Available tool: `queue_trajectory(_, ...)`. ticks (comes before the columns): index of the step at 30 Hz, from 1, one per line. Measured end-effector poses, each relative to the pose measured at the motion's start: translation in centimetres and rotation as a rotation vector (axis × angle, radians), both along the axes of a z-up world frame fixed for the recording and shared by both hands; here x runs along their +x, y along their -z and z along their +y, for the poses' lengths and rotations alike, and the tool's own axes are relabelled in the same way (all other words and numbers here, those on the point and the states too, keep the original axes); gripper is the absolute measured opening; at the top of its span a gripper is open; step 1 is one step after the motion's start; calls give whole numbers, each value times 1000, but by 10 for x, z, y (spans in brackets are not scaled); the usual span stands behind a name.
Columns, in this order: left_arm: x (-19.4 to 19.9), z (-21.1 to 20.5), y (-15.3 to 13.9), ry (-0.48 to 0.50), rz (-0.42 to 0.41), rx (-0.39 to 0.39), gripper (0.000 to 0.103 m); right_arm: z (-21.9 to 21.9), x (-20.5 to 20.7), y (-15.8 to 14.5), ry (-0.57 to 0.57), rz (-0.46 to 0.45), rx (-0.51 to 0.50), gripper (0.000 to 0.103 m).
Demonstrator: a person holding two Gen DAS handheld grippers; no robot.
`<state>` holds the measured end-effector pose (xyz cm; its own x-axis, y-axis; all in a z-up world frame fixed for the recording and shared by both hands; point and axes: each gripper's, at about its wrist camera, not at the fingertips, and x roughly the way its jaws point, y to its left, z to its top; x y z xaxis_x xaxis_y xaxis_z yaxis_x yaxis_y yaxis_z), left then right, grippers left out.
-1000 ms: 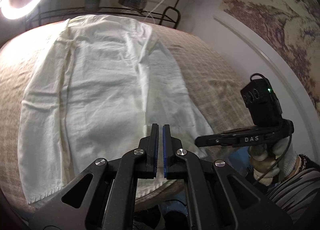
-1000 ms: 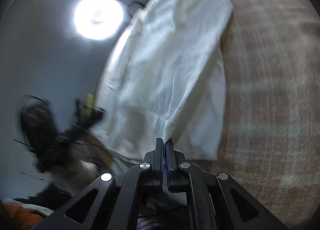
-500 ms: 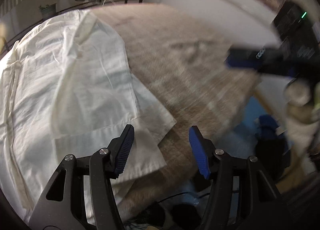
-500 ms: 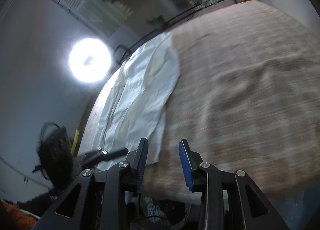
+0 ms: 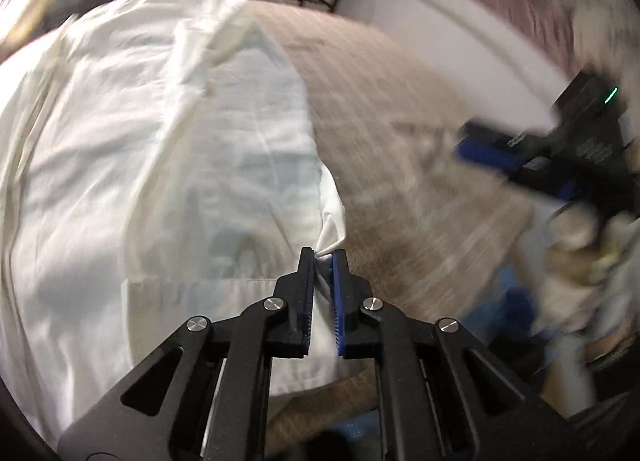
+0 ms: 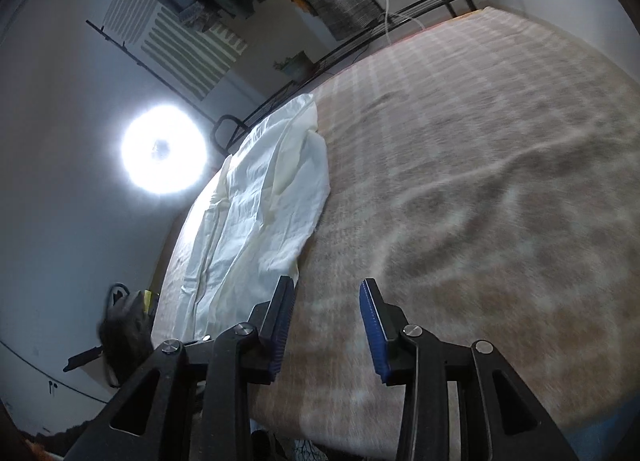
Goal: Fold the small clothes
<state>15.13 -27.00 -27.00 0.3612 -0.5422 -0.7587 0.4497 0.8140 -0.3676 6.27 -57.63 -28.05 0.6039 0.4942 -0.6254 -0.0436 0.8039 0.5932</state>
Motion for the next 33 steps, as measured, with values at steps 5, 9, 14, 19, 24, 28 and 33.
queue_trajectory(5, -9, 19, -12, -63, 6, -108, 6, 21, 51, 22, -41, 30, 64, 45)
queue_trajectory(9, -7, 21, -14, -70, 17, -142, 6, 39, 104, 47, -57, 70, 214, 65)
queue_trajectory(14, 0, 26, -17, -54, 51, -223, 6, 64, 154, 72, -60, 118, 295, 47)
queue_trajectory(19, 9, 31, -14, -54, 94, -316, 6, 82, 189, 73, -20, 178, 171, 0)
queue_trajectory(24, 15, 50, -6, -61, 124, -400, 6, 118, 189, 15, -50, 106, -182, 0)
queue_trajectory(28, 17, 70, 0, -78, 147, -406, 5, 156, 196, 11, -93, 155, -409, 0)
queue_trajectory(33, 11, 99, -6, -100, 93, -385, 4, 191, 203, 1, -109, 171, -513, 0)
